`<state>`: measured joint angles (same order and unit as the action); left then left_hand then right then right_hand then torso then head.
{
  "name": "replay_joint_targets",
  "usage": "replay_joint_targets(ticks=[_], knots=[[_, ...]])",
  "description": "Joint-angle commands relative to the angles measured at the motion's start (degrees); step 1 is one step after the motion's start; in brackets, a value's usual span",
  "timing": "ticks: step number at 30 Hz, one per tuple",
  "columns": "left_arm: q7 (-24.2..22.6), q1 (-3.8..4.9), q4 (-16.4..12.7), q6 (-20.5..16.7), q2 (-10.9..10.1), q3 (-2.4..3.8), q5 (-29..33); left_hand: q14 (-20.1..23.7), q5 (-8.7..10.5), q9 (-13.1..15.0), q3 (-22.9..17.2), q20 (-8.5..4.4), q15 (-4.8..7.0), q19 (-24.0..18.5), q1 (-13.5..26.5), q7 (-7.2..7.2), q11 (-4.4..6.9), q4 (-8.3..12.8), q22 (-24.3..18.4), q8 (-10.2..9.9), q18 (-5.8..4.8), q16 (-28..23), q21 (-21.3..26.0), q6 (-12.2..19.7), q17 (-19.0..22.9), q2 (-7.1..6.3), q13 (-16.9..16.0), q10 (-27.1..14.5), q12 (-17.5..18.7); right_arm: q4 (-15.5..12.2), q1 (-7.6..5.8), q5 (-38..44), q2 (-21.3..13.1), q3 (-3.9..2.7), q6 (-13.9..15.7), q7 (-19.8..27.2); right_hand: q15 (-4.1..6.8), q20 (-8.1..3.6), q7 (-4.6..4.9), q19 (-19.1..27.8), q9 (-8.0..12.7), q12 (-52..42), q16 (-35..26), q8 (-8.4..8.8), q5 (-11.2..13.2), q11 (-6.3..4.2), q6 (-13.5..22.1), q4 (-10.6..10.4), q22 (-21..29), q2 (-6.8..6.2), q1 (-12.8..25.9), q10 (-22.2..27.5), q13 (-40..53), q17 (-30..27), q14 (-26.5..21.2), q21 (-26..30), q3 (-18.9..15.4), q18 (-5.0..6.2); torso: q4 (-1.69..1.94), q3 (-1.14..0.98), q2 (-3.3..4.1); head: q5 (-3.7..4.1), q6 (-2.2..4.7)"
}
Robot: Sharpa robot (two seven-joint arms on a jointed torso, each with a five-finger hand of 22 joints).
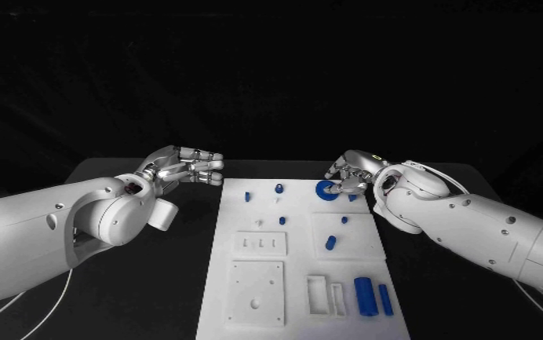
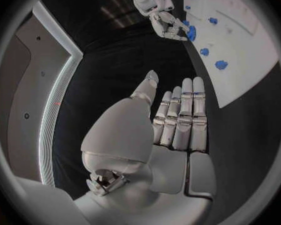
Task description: Assemble the parts on the task board
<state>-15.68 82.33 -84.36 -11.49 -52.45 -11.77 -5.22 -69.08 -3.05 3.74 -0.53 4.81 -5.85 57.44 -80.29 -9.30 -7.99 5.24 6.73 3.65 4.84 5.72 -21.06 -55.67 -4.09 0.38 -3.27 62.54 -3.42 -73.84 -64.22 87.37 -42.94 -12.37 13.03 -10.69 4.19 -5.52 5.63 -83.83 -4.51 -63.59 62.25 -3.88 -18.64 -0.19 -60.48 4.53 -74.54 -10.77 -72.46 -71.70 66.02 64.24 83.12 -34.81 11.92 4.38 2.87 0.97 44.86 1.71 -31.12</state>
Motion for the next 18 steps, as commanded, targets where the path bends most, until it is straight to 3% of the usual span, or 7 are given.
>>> replay_joint_targets(ticks=[1, 8, 18], knots=[[-0.17, 0.17, 0.02, 0.41, 0.01, 0.05, -0.19, -0.1, 0.1, 0.01, -0.2, 0.0, 0.04, -0.5, 0.21, -0.06, 0.07, 0.26, -0.05, -0.03, -0.2, 0.12, -0.19, 0.53, -0.05, 0.01, -0.07, -0.23, -0.04, -0.13, 0.11, -2.12, -0.1, 0.03, 2.29, 1.33, -0.16, 0.27, 0.1, -2.04, 0.05, -0.28, 0.09, 0.25, -0.35, 0.08, -0.22, -0.5, -0.58, 0.0, 0.46, -0.38, 0.12, 0.07, 0.3, 0.01, -0.26, 1.11, 0.04, 0.03, 0.02, 0.0, 0.02], [-0.07, 0.17, 0.08, 0.46, -0.05, 0.04, -0.21, -0.1, 0.1, 0.01, -0.2, 0.0, 0.04, -0.5, 0.21, -0.06, 0.07, 0.26, -0.05, -0.03, -0.2, 0.12, -0.19, 0.53, -0.05, 0.01, -0.07, -0.23, -0.04, -0.33, 0.21, -2.64, -0.37, 0.03, 0.66, 1.12, -0.22, 0.33, 0.14, -2.25, 0.07, -0.01, -0.09, 0.24, -0.74, 0.14, 0.07, -1.12, -1.4, 0.02, 0.35, -0.08, -0.02, 0.01, 0.28, 1.02, -2.0, 1.15, -0.02, 0.05, 0.01, 0.01, -0.07], [-0.02, 0.16, 0.43, 0.6, 0.11, 0.0, -0.27, -0.1, 0.1, 0.01, -0.2, 0.0, 0.04, -0.5, 0.21, -0.06, 0.07, 0.26, -0.05, -0.03, -0.2, 0.12, -0.19, 0.53, -0.05, 0.01, -0.07, -0.23, -0.04, -1.46, 0.6, -3.89, -0.88, 0.01, 1.91, 1.69, -0.22, 0.34, 0.09, -2.65, -0.01, -0.14, 0.04, 0.24, -1.31, 0.15, 0.12, -2.83, -2.38, 0.17, 0.39, -0.23, 0.06, 0.17, 0.33, 1.73, -4.32, 1.27, 0.04, 0.04, 0.0, 0.16, 0.03]])
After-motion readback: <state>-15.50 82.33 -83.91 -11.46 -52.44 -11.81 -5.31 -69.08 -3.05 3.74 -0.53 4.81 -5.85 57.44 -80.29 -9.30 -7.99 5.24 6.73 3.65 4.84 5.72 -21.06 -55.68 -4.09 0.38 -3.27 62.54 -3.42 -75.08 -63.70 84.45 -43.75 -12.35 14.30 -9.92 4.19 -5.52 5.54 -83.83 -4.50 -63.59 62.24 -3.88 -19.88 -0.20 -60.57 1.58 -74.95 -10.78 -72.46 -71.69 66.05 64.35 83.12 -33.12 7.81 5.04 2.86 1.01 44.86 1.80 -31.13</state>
